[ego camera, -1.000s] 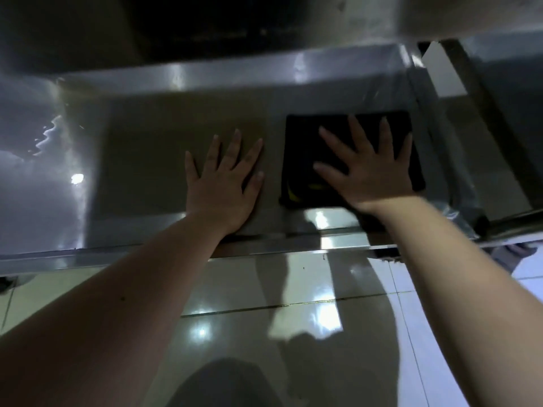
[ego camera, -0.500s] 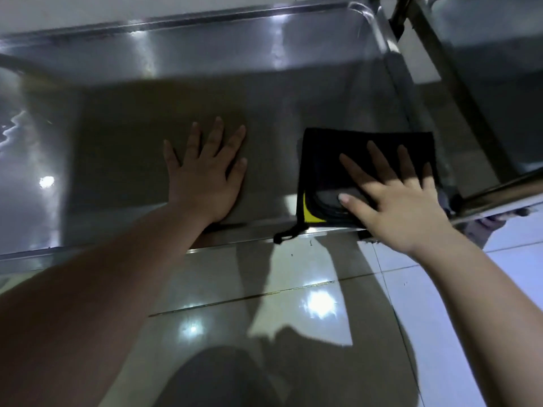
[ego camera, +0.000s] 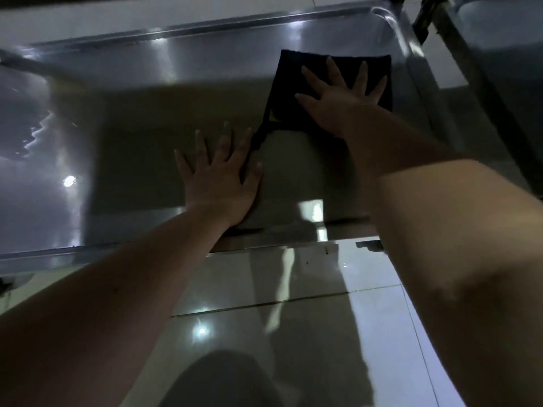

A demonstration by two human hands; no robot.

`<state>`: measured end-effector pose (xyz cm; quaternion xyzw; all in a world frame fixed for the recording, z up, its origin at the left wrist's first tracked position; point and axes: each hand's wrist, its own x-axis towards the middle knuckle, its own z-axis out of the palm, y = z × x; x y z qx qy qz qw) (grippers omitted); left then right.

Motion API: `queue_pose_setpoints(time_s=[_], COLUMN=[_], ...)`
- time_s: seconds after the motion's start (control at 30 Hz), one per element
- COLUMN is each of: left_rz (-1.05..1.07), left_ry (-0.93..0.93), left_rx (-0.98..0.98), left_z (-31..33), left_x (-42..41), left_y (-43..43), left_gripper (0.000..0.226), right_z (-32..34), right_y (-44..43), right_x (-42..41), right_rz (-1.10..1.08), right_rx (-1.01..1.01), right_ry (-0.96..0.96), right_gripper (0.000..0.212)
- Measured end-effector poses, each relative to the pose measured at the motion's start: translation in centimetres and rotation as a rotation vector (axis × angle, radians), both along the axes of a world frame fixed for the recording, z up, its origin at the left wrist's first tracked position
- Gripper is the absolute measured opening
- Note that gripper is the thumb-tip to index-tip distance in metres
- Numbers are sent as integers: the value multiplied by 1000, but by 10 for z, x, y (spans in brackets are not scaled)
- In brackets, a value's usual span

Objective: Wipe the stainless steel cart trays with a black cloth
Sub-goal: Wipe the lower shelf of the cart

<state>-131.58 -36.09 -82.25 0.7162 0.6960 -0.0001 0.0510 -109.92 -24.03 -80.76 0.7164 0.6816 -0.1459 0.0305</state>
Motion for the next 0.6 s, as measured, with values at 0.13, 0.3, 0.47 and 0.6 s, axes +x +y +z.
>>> queue_pose_setpoints(time_s=[0.13,0.3,0.47,0.6], left_rz=[-14,-4,-39,-110], left_ry=[-6,-25,-61,-56], left_rx=[-1,-8,-47,1], left_z=[-1,3,10,16], left_x=[-2,0,-1,-50], left_y=[2,2,0,11], left_gripper=[59,55,57,57], right_z=[6,8,13,13], right_y=[-24,-156,-184,-183], right_x=[0,10,16,10], right_rz=[48,162,223,212], right_rx=[28,3,-82,-82], right_ry=[39,7,11,-27], right_gripper=[61,56,52,53])
